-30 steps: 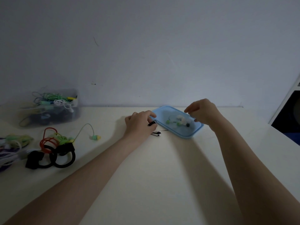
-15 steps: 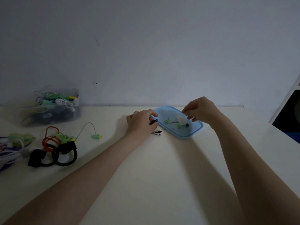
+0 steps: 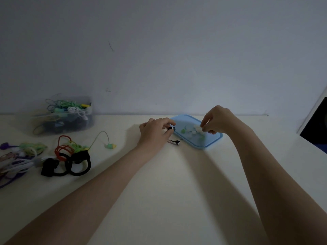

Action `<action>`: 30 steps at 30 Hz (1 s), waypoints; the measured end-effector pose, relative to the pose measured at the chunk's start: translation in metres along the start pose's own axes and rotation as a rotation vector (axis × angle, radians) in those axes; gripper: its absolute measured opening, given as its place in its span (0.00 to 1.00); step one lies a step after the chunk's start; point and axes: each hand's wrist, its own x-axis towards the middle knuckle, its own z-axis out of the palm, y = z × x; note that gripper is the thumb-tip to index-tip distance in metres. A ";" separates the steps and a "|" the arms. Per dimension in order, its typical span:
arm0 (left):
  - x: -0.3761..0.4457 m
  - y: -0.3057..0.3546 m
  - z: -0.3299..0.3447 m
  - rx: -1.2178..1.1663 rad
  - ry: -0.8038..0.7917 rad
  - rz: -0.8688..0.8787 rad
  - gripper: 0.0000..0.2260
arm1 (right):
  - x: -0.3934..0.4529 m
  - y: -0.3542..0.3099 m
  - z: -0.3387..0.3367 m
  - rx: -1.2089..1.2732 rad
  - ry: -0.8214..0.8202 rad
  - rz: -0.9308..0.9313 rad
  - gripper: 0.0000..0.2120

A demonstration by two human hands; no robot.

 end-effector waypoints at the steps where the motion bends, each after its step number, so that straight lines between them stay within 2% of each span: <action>1: -0.001 -0.001 -0.003 0.042 -0.003 0.020 0.07 | 0.000 -0.004 -0.002 0.036 0.021 -0.033 0.05; 3: -0.002 -0.003 -0.011 0.130 -0.032 0.062 0.07 | -0.001 -0.014 -0.001 0.118 0.017 -0.117 0.04; 6: -0.005 -0.013 -0.026 0.235 -0.109 0.126 0.07 | -0.004 -0.030 0.010 0.203 -0.115 -0.194 0.04; 8: -0.007 -0.017 -0.031 0.184 -0.144 0.154 0.07 | -0.008 -0.039 0.017 0.106 -0.158 -0.207 0.02; 12: -0.012 -0.020 -0.035 -0.032 -0.155 0.102 0.10 | -0.015 -0.053 0.028 -0.058 -0.210 -0.245 0.07; 16: -0.012 -0.029 -0.038 -0.086 -0.159 0.093 0.15 | -0.017 -0.060 0.041 -0.090 -0.252 -0.325 0.06; 18: -0.012 -0.033 -0.041 -0.095 -0.102 0.105 0.15 | -0.014 -0.062 0.048 -0.070 -0.219 -0.336 0.06; 22: -0.018 -0.027 -0.048 -0.085 0.071 0.151 0.08 | -0.011 -0.059 0.056 0.098 -0.176 -0.340 0.04; 25: -0.026 -0.025 -0.048 -0.087 -0.086 0.217 0.07 | -0.009 -0.057 0.060 0.280 -0.139 -0.325 0.07; 27: -0.028 -0.027 -0.044 0.003 -0.192 0.227 0.09 | -0.008 -0.056 0.064 0.377 -0.071 -0.289 0.05; 30: -0.024 -0.029 -0.040 0.067 -0.241 0.172 0.08 | -0.010 -0.056 0.071 0.580 -0.018 -0.245 0.04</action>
